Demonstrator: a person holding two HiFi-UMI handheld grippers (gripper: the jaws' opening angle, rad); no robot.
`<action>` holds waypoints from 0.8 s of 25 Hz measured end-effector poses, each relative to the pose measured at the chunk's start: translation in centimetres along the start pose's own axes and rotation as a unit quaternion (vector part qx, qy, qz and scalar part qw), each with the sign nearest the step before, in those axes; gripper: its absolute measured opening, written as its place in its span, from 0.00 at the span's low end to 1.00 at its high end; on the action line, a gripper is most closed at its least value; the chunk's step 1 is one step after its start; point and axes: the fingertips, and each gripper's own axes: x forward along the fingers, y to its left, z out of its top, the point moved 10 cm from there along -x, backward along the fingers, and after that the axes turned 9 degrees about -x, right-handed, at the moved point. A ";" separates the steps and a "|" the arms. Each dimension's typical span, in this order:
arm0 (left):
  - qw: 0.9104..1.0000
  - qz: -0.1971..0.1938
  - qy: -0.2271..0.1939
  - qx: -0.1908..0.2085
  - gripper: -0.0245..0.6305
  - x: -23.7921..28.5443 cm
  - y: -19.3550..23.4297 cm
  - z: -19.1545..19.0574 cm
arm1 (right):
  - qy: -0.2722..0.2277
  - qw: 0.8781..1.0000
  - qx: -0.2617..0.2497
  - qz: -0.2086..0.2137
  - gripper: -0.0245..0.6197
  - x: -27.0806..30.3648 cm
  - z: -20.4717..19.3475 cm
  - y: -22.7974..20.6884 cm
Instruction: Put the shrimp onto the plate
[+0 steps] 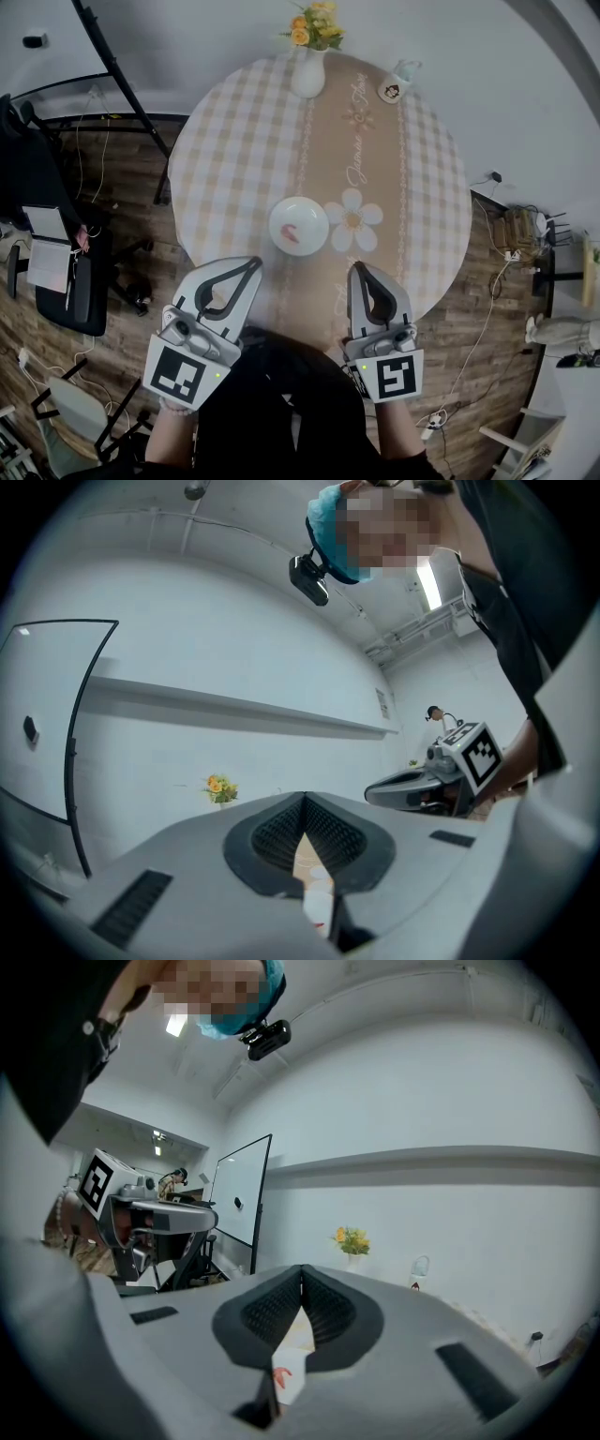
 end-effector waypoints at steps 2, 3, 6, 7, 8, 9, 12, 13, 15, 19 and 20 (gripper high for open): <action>1.000 0.001 0.000 -0.003 0.04 -0.1 0.0 0.0 | -0.013 1.000 0.002 0.001 0.04 0.2 0.3 0.1; 1.000 0.001 0.000 -0.003 0.04 -0.1 0.0 0.0 | -0.014 1.000 0.002 0.000 0.04 0.2 0.3 0.1; 1.000 0.000 -0.001 0.000 0.04 -0.2 0.1 0.0 | -0.009 1.000 0.000 0.004 0.04 0.2 0.4 0.3; 1.000 0.000 -0.001 -0.001 0.04 -0.2 0.1 0.0 | -0.005 1.000 -0.001 0.005 0.04 0.2 0.4 0.3; 1.000 0.001 -0.001 -0.003 0.04 -0.2 0.1 0.0 | -0.001 1.000 -0.003 0.005 0.04 0.1 0.3 0.3; 1.000 0.001 -0.001 -0.004 0.04 -0.3 0.1 -0.1 | 0.001 1.000 -0.004 0.004 0.04 0.0 0.2 0.3; 1.000 0.001 0.000 -0.003 0.04 -0.4 0.1 -0.1 | -0.010 1.000 -0.004 0.006 0.04 0.1 0.5 0.4; 1.000 0.001 -0.001 -0.003 0.04 -0.4 0.1 -0.1 | -0.016 1.000 -0.002 0.007 0.04 0.2 0.7 0.5; 1.000 0.001 -0.002 -0.002 0.04 -0.5 0.1 -0.1 | -0.019 1.000 -0.001 0.006 0.04 0.2 0.7 0.6; 1.000 0.003 -0.002 -0.004 0.04 -0.6 0.2 0.0 | -0.019 1.000 -0.005 0.011 0.04 0.3 0.9 0.7; 1.000 0.003 -0.001 -0.005 0.04 -0.6 0.2 0.0 | -0.023 1.000 -0.006 0.014 0.04 0.4 1.0 0.8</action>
